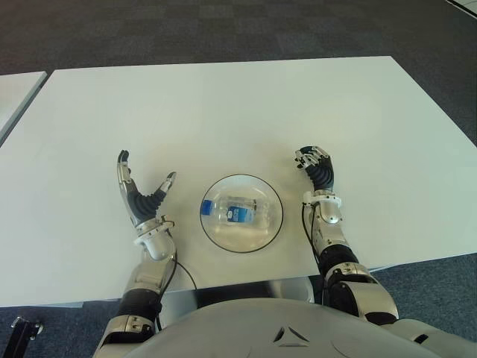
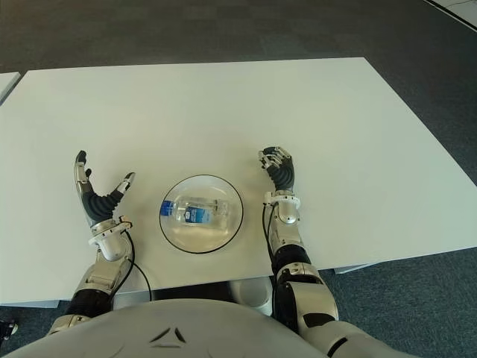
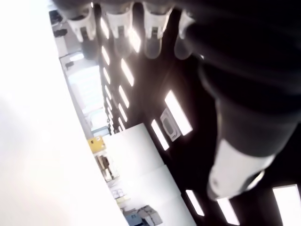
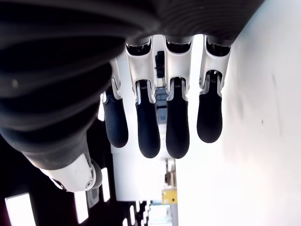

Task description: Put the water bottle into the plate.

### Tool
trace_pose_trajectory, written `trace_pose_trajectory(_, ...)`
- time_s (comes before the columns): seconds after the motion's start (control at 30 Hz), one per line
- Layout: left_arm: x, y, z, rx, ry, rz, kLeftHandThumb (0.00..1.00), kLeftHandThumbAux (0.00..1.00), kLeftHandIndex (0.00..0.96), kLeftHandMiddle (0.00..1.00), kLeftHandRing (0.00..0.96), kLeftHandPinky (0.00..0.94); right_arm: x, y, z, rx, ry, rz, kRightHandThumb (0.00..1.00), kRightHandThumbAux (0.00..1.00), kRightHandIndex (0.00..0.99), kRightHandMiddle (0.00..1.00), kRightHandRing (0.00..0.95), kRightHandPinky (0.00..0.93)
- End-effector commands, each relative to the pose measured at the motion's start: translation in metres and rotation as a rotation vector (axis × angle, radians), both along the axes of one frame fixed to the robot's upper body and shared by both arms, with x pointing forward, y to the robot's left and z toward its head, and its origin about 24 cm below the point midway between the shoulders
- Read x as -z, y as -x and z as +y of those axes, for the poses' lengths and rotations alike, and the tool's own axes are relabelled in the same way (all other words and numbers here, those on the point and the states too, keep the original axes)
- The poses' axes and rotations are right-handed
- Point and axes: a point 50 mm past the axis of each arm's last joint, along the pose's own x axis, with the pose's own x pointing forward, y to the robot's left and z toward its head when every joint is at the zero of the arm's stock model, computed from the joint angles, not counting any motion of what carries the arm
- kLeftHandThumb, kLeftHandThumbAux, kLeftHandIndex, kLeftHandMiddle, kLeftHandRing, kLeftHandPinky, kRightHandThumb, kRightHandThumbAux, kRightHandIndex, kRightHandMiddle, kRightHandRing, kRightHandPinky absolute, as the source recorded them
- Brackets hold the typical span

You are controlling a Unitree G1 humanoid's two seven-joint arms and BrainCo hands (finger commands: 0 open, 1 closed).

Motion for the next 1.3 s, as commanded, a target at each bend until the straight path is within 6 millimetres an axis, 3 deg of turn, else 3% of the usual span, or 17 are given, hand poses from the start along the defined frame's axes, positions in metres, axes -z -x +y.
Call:
trace_pose_trajectory(0.03, 0.014, -0.005, 0.017, 0.008, 0.015, 0.1, 0.24, 0.882, 0.159, 0.108, 0.063, 0.069, 0.002, -0.002, 0.003, -0.007, 0.002, 0.02, 0.71, 0.729, 0.43, 0.48, 0.504, 0.552)
trace_pose_trajectory(0.17, 0.023, -0.013, 0.034, 0.061, 0.07, 0.165, 0.26, 0.926, 0.208, 0.152, 0.101, 0.108, 0.002, -0.002, 0.004, -0.013, -0.004, 0.021, 0.71, 0.729, 0.43, 0.479, 0.505, 0.554)
trace_pose_trajectory(0.33, 0.026, -0.012, 0.032, 0.139, 0.14, 0.171, 0.296, 0.947, 0.243, 0.188, 0.131, 0.141, 0.003, -0.003, 0.005, -0.017, -0.036, 0.041, 0.709, 0.729, 0.43, 0.478, 0.504, 0.549)
trace_pose_trajectory(0.47, 0.026, -0.012, 0.027, 0.188, 0.184, 0.173, 0.25, 0.951, 0.264, 0.213, 0.166, 0.198, 0.004, -0.004, 0.004, -0.019, -0.056, 0.047, 0.709, 0.729, 0.429, 0.479, 0.502, 0.544)
trace_pose_trajectory(0.6, 0.029, -0.012, 0.029, 0.212, 0.227, 0.215, 0.21, 0.957, 0.349, 0.31, 0.289, 0.317, 0.004, -0.004, 0.005, -0.032, -0.056, 0.039, 0.709, 0.728, 0.43, 0.482, 0.503, 0.544)
trace_pose_trajectory(0.7, 0.032, -0.012, 0.03, 0.226, 0.246, 0.239, 0.537, 0.8, 0.399, 0.373, 0.366, 0.4, 0.004, -0.005, 0.005, -0.042, -0.056, 0.032, 0.709, 0.728, 0.43, 0.483, 0.504, 0.546)
trace_pose_trajectory(0.8, 0.035, -0.013, 0.03, 0.227, 0.258, 0.268, 0.648, 0.747, 0.418, 0.424, 0.42, 0.444, 0.004, -0.004, 0.004, -0.055, -0.053, 0.027, 0.709, 0.728, 0.43, 0.484, 0.507, 0.547)
trace_pose_trajectory(1.1, 0.046, -0.022, 0.022, 0.242, 0.35, 0.338, 0.704, 0.719, 0.431, 0.521, 0.517, 0.519, 0.007, -0.004, 0.004, -0.054, -0.049, 0.038, 0.709, 0.728, 0.43, 0.482, 0.502, 0.54)
trace_pose_trajectory(1.3, 0.052, -0.02, 0.024, 0.271, 0.429, 0.354, 0.704, 0.717, 0.43, 0.527, 0.518, 0.489, 0.007, -0.004, 0.005, -0.058, -0.048, 0.034, 0.708, 0.728, 0.43, 0.484, 0.504, 0.558)
